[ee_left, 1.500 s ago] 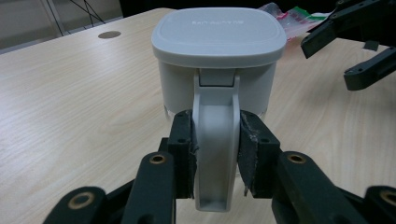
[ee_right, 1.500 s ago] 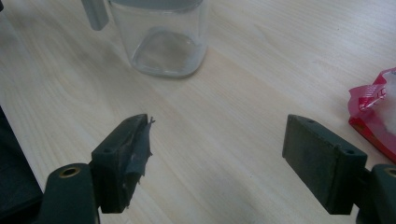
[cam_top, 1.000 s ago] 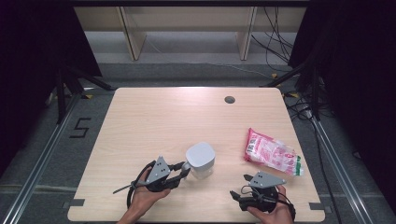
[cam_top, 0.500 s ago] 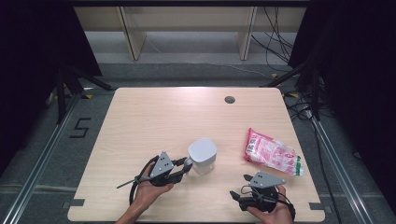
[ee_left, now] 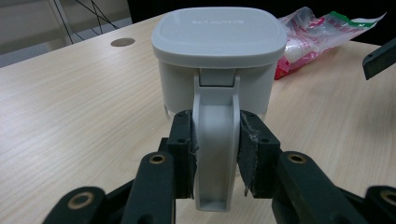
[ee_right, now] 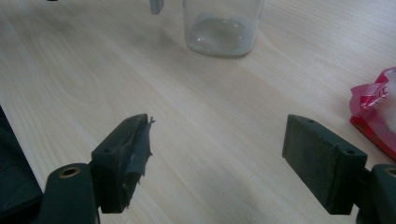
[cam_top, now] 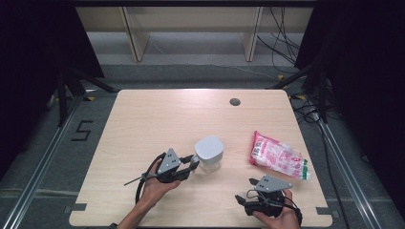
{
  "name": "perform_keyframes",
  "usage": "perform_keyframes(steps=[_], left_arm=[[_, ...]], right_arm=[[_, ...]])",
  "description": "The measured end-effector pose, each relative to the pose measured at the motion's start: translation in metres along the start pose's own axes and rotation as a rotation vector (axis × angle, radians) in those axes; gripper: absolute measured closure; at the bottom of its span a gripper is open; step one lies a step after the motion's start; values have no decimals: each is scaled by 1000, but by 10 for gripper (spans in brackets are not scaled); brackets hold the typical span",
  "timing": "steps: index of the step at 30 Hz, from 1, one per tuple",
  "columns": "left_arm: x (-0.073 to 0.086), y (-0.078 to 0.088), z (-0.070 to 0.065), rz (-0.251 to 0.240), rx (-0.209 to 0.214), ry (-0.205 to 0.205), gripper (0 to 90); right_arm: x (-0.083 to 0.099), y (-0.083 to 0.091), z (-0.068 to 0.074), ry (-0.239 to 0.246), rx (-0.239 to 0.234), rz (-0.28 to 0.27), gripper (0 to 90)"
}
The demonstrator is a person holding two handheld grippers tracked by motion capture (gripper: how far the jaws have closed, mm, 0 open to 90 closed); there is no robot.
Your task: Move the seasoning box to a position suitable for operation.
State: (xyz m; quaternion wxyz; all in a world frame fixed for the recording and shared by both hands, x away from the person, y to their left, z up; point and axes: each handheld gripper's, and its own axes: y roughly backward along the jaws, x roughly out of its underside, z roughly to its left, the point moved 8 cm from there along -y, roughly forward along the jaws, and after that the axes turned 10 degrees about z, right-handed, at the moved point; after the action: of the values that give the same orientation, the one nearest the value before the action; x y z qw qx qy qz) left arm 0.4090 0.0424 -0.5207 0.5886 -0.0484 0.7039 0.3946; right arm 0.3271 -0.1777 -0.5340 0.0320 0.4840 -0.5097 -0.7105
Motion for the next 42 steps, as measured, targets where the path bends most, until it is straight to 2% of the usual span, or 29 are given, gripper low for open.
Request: perform_keyframes(steps=[3, 7, 8, 9, 11, 14, 17, 22, 24, 25, 27, 30, 31, 33, 39, 42], left_arm=[[0, -1, 5, 1, -13, -6, 671], [-1, -5, 17, -9, -38, 19, 652], [0, -6, 21, -5, -56, 24, 645], [0, -6, 24, -8, -61, 28, 641], [1, -7, 30, -13, -76, 41, 639], [2, -9, 39, -2, -110, 48, 661], [1, -12, 41, -8, -114, 49, 668], [0, -14, 43, -4, -113, 49, 671], [0, -15, 43, -6, -112, 47, 672], [0, -16, 44, -4, -113, 37, 673], [-1, -17, 44, -16, -99, 48, 673], [-2, -19, 44, -17, -96, 46, 673], [-2, -19, 44, -17, -96, 46, 673], [-2, -19, 44, -14, -92, 51, 673], [-2, -20, 44, -26, -73, 68, 668], [-1, -18, 45, -21, -65, 104, 601]], right_arm=[[0, 0, 1, 0, -6, 4, 242], [0, -1, 0, 4, -1, 4, 242], [0, -1, 0, 3, -1, 2, 242], [0, -1, 1, 8, -26, 8, 242], [0, 0, 0, 0, 0, 0, 242], [0, 0, 0, -2, 2, 2, 242], [0, -1, 0, 4, -5, 7, 242], [0, -1, 0, -2, -1, 4, 242], [1, 0, 2, -21, -8, 15, 241], [0, 0, 0, -2, 0, 4, 241], [0, -1, 0, 12, -9, 0, 241], [-1, -1, -1, 24, 2, -3, 241], [0, -1, 0, 7, -5, 1, 241], [1, 0, -1, -2, 2, 4, 241], [0, 0, -2, 10, 6, -4, 241], [0, 1, -2, 2, -1, 1, 241]])
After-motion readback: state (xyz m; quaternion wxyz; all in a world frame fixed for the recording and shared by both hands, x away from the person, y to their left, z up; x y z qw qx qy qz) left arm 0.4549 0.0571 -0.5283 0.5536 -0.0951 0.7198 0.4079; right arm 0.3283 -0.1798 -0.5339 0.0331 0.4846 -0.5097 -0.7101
